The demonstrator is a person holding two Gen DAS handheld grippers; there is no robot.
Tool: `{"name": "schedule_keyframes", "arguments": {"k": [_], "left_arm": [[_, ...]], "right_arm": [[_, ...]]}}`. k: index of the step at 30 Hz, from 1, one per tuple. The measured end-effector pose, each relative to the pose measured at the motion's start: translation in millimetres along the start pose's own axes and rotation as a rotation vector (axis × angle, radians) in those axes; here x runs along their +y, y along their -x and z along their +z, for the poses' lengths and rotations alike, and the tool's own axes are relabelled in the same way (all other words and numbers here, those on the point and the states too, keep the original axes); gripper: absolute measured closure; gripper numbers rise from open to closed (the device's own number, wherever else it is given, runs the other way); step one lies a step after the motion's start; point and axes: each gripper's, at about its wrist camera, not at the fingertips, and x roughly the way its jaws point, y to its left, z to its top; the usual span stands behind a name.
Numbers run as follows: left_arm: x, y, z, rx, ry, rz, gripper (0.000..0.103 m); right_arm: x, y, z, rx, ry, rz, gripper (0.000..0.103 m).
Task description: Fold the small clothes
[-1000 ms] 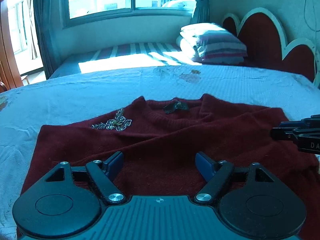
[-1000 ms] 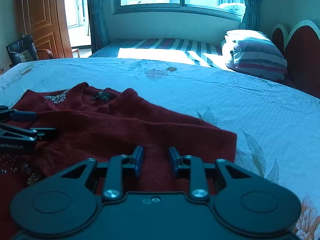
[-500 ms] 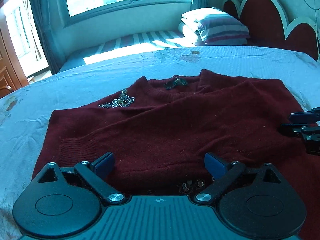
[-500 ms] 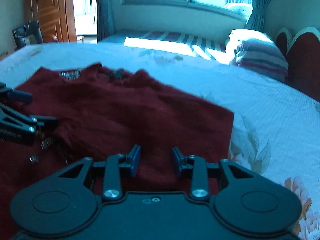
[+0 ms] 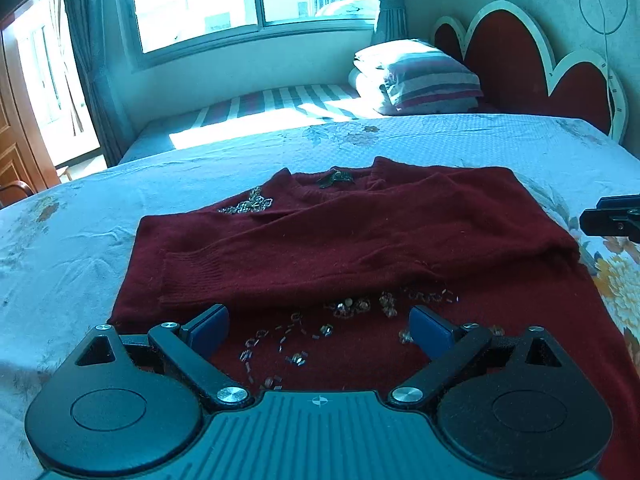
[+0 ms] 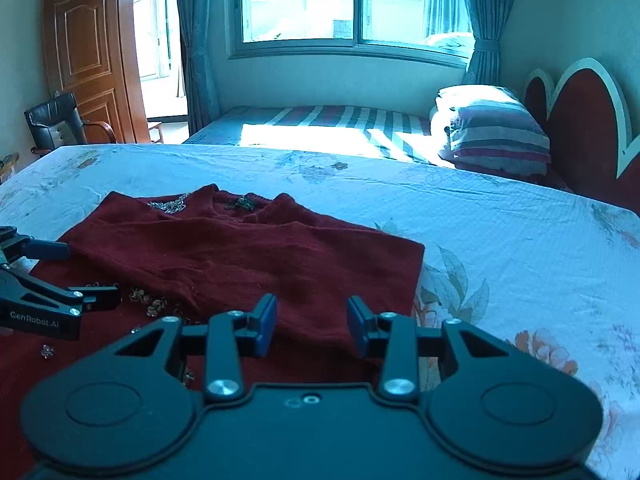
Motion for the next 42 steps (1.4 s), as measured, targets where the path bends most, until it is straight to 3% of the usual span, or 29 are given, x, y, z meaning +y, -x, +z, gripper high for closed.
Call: {"name": "schedule_keyframes", "arguments": {"k": [6,11,13,15,17,24,27,30,34,38,42], "left_arm": [[63,69,-72,0.008,0.042,-0.024,0.007],[115,114,-136,0.049,0.112,-0.026,0.007],[133,124,-157,0.075,0.176,-0.068,0.008],[144,129,-173,0.1,0.244,-0.143,0.025],[152,131,-190,0.144,0.289,-0.196,0.033],[163,130,-222,0.199,0.464,-0.441,0.048],[162,122,-230,0.224,0.541,-0.521,0.056],[159,112,-235,0.216,0.599,-0.579,0.058],[162,100,-242,0.216,0.68,-0.615,0.069],[164,86,-246,0.227,0.706,-0.62,0.098],[164,83,-250,0.196,0.734,-0.633,0.1]], "right_arm": [[-9,74,-50,0.021,-0.219,0.044,0.062],[7,118,-108,0.102,-0.277,0.035,0.062],[12,128,-124,0.129,-0.314,0.028,0.062],[18,138,-143,0.166,-0.353,0.027,0.062],[24,147,-156,0.184,-0.386,0.029,0.061],[42,153,-181,0.255,-0.438,0.094,0.061],[44,155,-186,0.238,-0.473,0.111,0.061],[40,155,-191,0.218,-0.537,0.136,0.061],[35,153,-192,0.211,-0.584,0.161,0.062],[31,145,-189,0.217,-0.593,0.186,0.072],[21,134,-189,0.24,-0.621,0.204,0.097]]}}
